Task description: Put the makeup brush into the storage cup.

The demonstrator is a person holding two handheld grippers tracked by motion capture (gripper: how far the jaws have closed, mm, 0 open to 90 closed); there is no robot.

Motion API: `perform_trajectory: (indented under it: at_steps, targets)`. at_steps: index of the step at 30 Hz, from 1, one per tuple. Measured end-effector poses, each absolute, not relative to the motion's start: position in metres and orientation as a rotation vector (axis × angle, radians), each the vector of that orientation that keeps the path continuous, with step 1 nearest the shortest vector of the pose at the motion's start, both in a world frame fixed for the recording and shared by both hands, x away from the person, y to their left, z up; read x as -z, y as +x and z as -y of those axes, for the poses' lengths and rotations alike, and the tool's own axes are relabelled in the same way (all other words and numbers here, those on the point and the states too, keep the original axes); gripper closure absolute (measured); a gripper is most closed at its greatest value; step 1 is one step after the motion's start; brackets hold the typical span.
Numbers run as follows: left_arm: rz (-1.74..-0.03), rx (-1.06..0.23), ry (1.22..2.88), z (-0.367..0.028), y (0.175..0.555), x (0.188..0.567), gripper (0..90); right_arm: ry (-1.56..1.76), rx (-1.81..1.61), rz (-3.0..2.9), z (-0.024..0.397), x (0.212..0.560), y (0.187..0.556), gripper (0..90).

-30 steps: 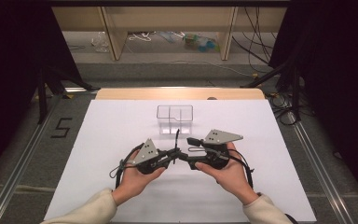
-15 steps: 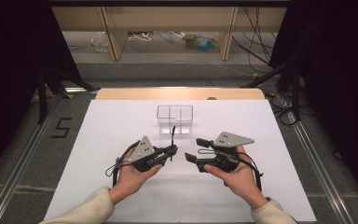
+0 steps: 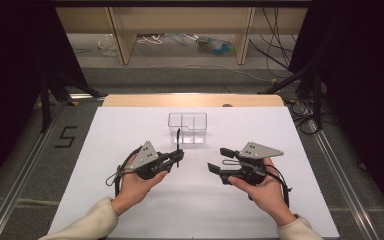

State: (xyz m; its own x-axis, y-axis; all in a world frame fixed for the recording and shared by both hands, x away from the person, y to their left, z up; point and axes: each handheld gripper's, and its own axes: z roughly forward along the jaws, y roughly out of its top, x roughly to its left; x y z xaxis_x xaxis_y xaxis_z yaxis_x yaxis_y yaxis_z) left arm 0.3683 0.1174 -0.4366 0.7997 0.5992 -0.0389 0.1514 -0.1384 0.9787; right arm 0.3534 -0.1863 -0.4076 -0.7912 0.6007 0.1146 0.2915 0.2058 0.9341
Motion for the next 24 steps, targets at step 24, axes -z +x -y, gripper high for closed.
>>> perform_trajectory:
  at_steps: [24]
  targets:
    - [-0.622,-0.479,1.667,-0.133,0.374,0.421,84.9,0.905,-1.587,-2.147,0.227,0.410,0.331,30.0]
